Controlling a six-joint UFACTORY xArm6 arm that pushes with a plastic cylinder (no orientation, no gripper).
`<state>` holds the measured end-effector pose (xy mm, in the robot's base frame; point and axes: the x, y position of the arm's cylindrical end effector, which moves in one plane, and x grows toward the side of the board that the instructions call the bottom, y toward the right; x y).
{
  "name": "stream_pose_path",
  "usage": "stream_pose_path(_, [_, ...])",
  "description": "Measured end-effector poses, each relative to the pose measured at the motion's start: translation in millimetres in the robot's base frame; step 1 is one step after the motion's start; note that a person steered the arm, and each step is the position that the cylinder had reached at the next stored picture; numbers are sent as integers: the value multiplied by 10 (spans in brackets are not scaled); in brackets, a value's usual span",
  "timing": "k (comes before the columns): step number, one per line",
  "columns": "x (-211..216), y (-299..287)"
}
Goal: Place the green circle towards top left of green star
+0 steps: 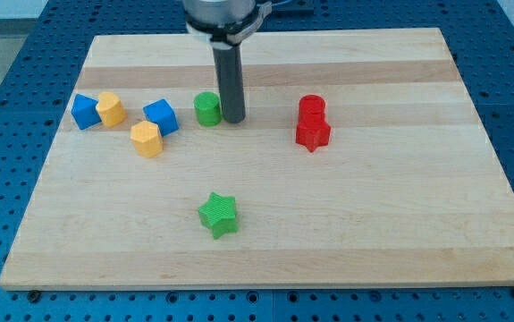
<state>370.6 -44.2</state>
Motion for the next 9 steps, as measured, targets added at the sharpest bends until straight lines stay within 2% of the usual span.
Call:
stream_pose_path(1, [-381,37])
stream_pose_path(2, [-454,-334])
stream_pose_path(3, [-111,-494])
stream_pose_path(4, [412,-494])
stream_pose_path(6, [346,-494])
stream_pose_path(8, [1083,-495])
stream_pose_path(9, [1083,-495])
